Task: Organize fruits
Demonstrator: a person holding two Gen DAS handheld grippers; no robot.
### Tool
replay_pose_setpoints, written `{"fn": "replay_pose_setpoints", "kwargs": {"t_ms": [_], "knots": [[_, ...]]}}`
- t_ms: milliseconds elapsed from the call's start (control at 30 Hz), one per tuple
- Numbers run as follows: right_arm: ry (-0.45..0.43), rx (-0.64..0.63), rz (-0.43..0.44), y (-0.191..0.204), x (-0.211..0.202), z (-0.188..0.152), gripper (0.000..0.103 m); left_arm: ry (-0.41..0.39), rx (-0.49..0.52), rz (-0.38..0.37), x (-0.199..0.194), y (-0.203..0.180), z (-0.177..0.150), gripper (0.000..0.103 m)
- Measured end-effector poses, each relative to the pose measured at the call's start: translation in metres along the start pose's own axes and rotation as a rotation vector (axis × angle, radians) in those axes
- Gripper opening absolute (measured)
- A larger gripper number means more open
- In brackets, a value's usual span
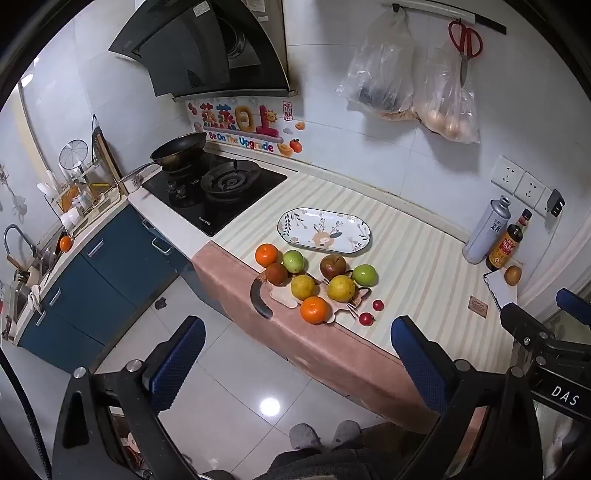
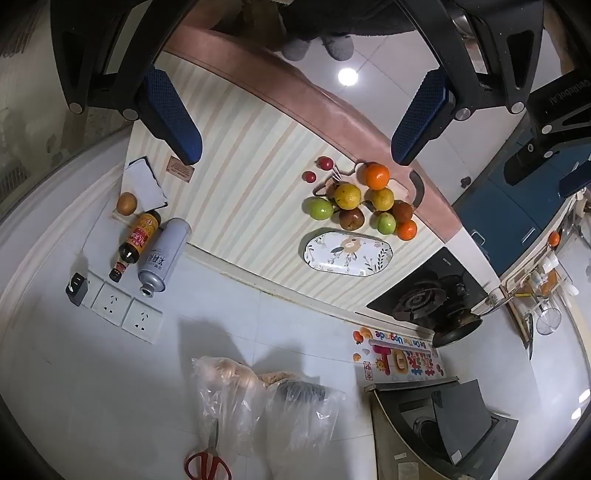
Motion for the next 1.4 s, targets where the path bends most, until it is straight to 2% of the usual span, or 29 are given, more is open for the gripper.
{"fn": "replay_pose_setpoints", "kwargs": {"t_ms": [1400], "knots": [[-0.009,0.045,0.015,0.0033,-0.0021,-0.0026,0.103,-0.009,-0.005,-0.006,-0.0042,-0.0003,0.0023,0.103]]}}
Point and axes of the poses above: each gripper's, at about its wrist camera, not at the fingertips, and x roughly the way its jaws point, y to its left, z to its top, the point moved 10 cm from there along x, roughly the way its jaws point, and after that the axes turned 14 degrees about -y, right-handed, at the moved point
